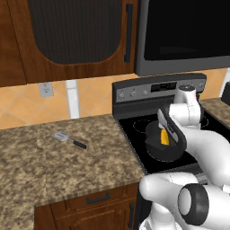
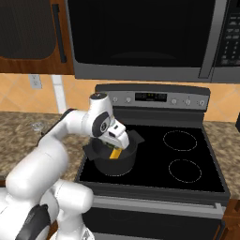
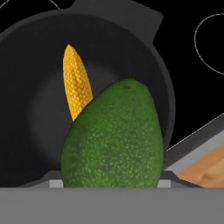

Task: Put the avocado and corn in the pot. Retrieve the spatula and lightly stir the vegetables in the pot.

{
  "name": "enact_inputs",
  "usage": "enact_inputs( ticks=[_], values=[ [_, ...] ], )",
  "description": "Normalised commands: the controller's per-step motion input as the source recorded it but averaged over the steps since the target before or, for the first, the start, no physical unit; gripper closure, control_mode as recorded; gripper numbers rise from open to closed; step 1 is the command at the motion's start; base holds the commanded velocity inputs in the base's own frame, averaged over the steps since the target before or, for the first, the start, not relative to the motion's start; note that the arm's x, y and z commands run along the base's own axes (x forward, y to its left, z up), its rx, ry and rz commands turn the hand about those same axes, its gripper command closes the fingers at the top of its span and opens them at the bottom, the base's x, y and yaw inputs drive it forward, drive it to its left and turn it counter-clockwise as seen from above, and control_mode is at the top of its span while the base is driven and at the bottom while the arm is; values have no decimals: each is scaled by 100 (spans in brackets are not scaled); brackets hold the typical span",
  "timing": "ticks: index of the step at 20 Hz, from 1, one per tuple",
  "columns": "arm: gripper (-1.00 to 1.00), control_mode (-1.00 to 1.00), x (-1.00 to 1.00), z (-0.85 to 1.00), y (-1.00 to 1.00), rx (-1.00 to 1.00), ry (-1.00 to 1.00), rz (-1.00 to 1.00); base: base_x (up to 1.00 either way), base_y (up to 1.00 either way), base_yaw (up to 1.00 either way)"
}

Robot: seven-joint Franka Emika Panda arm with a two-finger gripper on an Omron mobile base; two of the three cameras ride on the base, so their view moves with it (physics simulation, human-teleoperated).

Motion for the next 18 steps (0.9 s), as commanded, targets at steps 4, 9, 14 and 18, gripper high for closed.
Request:
enact_inputs(
  ticks=[4,9,14,18],
  values=[
    [100,-100,68,-26,-7,0,0,-2,0,0,0],
    [100,-100,31,-6,-1,0,6,-4,0,0,0],
    [100,-100,8,-29,0,0,17,-3,0,0,0],
    [100,-100,0,-14,9,0,4,-1,0,0,0]
  ],
)
